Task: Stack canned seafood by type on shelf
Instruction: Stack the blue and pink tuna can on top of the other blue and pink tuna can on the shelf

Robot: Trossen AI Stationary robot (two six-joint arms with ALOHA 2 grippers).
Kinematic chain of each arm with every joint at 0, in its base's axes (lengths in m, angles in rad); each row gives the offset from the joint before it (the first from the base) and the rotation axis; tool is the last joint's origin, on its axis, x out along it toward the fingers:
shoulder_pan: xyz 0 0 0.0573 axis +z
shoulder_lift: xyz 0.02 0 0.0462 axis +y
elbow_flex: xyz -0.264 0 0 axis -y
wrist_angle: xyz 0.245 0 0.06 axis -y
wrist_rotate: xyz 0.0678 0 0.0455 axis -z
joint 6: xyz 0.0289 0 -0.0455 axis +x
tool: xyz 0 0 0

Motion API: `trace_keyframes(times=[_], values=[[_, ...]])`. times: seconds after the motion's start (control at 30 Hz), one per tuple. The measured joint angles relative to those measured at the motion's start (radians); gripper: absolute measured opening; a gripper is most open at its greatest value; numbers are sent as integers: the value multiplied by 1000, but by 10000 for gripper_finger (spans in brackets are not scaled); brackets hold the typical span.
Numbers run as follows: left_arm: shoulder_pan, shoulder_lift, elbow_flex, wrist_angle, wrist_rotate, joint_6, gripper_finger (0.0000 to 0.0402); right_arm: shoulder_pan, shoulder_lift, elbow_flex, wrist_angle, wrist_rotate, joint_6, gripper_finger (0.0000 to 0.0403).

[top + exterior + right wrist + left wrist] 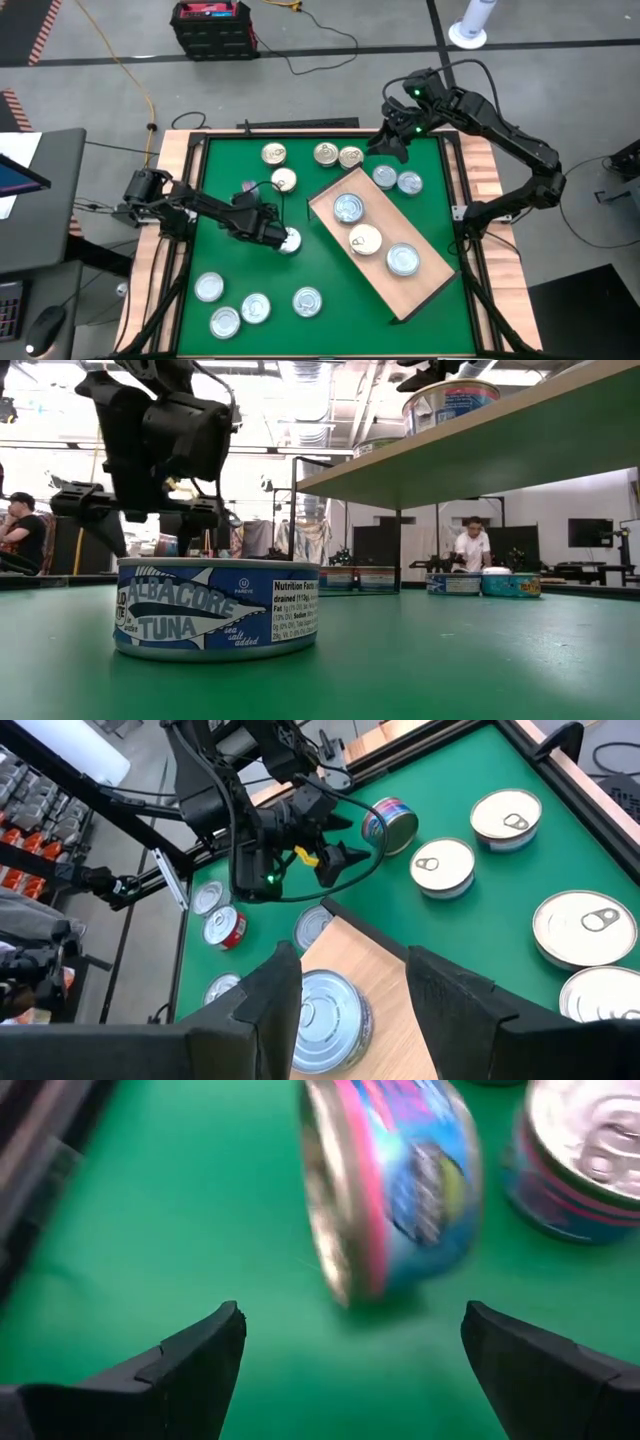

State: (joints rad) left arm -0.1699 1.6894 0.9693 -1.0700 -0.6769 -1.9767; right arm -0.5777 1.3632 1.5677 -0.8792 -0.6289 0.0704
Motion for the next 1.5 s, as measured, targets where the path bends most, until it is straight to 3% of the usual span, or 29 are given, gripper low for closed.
trace_keyframes(times=[0.17, 0.6, 1.17, 1.3, 1.5], values=[[3, 0, 53, 97, -13, 55, 357, 0, 0, 0, 0, 0, -1, 204], [105, -1, 69, 32, -30, 58, 357, 0, 0, 0, -1, 1, -15, 204], [177, 113, 69, 7, -38, 86, 356, -8, 0, 0, 3, 0, -46, 205], [177, 113, 69, -1, -73, 84, 327, -8, 0, 0, 6, 0, -55, 205], [177, 113, 69, -14, -94, 130, 229, -8, 0, 0, 7, 1, -68, 205]])
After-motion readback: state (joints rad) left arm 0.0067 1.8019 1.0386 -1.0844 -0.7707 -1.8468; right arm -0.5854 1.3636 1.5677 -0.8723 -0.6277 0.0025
